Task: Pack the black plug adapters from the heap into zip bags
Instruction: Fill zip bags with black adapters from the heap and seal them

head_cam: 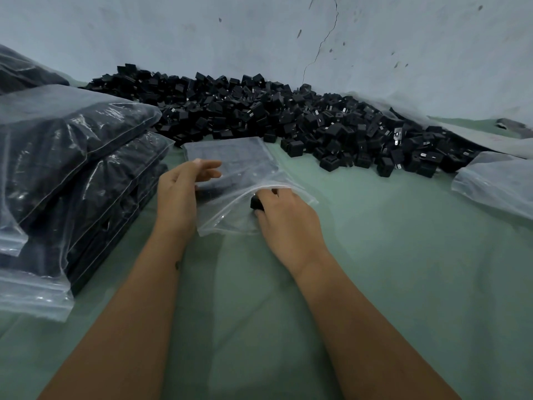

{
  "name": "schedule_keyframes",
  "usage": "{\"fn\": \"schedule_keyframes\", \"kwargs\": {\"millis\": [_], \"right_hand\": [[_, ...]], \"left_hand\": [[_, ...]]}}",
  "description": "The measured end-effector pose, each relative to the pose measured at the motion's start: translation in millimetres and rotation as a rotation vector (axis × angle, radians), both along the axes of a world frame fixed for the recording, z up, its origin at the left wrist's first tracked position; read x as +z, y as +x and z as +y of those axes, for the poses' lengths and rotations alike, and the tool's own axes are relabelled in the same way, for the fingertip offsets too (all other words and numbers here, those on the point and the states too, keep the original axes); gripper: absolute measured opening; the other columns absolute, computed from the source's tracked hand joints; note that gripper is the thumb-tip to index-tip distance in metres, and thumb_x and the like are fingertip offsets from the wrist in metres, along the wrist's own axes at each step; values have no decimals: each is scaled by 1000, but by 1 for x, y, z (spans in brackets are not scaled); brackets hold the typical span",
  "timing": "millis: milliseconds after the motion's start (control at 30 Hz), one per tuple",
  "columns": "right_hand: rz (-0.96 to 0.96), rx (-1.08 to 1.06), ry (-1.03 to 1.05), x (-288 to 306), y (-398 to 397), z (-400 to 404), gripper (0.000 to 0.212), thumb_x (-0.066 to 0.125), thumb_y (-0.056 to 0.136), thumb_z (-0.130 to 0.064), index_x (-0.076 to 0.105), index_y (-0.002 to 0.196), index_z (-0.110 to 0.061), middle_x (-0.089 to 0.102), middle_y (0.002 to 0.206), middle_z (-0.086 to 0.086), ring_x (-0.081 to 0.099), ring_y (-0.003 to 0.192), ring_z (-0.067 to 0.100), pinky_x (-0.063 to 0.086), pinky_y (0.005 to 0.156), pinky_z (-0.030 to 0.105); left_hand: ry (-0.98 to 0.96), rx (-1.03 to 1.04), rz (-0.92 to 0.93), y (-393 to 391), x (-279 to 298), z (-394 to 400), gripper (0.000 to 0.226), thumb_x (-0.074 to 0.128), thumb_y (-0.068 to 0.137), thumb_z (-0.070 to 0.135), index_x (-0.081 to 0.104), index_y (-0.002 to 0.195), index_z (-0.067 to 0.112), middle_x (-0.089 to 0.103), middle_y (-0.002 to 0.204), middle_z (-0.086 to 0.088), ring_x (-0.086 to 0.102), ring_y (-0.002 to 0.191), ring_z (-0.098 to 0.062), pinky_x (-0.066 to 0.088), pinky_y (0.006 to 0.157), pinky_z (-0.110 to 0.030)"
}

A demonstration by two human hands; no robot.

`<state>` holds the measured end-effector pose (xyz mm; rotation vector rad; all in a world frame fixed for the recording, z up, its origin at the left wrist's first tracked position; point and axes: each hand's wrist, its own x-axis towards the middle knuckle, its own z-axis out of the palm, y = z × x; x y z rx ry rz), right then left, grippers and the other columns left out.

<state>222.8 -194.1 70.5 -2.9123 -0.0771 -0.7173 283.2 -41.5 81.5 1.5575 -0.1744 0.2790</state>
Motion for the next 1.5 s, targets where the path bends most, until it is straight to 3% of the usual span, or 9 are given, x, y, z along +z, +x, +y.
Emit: {"fn": "schedule_keyframes", "kwargs": {"millis": [200, 533, 633, 767, 833, 1000, 1100, 1233, 1500], "right_hand": [[58, 54, 155, 3, -6, 2, 17, 45, 78, -11, 53, 91, -20, 49, 97, 2, 46, 86, 21, 31, 57, 26], [123, 45, 49, -1, -3, 2, 31, 48, 85, -16, 61, 112, -17, 59, 108, 6, 48, 101, 27, 42, 85, 33], [102, -1, 22, 0, -6, 5, 31, 48, 86, -17, 60, 115, -16, 55, 107, 10, 45, 101, 29, 37, 89, 34], [110, -23, -39, 0, -4, 6, 24, 46, 88, -20, 57, 109, -14, 56, 110, 8, 47, 102, 27, 35, 90, 33], [128, -50, -35, 2, -1, 7, 10, 43, 89, -23, 51, 87, -16, 59, 100, 6, 50, 94, 25, 36, 82, 32], [124, -98, -56, 0, 6, 11, 32, 39, 91, -26, 35, 60, -19, 46, 74, 0, 41, 73, 20, 28, 69, 30], [148, -85, -67, -2, 14, 15, 24, 36, 93, -26, 55, 81, -17, 56, 88, 3, 51, 85, 22, 36, 75, 33], [180, -71, -25, -4, 23, 12, 36, 35, 94, -28, 46, 127, -18, 46, 129, 4, 46, 109, 26, 35, 91, 35], [54, 27, 16, -10, 18, 13, 23, 39, 92, -24, 55, 105, -16, 60, 106, 4, 55, 92, 24, 35, 82, 33]], "left_hand": [[6, 38, 27, 4, -1, 2, 29, 47, 96, 23, 74, 86, 29, 73, 83, 6, 64, 86, -3, 42, 76, -23], [89, 59, 31, 11, -12, -3, 22, 51, 87, 30, 72, 82, 35, 70, 91, 12, 57, 79, 16, 44, 74, -16], [147, 63, 78, 14, -14, 1, 28, 50, 78, 40, 74, 90, 33, 63, 120, -3, 57, 110, -5, 45, 101, -29], [255, -33, 5, 14, -13, 1, 24, 55, 89, 28, 73, 105, 32, 56, 136, 8, 36, 138, -15, 26, 117, -41], [324, -56, -15, 16, -14, -1, 24, 56, 94, 22, 68, 109, 37, 50, 143, 13, 23, 144, -12, 17, 116, -32], [378, -55, 71, 21, -20, -1, 29, 51, 96, 34, 61, 122, 42, 30, 155, 5, 13, 147, -9, 16, 107, -25], [391, -67, 99, 22, -20, -1, 43, 47, 82, 48, 60, 123, 44, 27, 157, -1, 13, 147, -8, 16, 103, -24], [393, -64, 101, 23, -21, -2, 52, 44, 74, 52, 60, 123, 44, 30, 156, -1, 14, 146, -8, 17, 103, -23], [469, -52, 104, 24, -24, -2, 55, 46, 73, 53, 60, 125, 43, 31, 156, -2, 15, 147, -9, 20, 105, -27]]}}
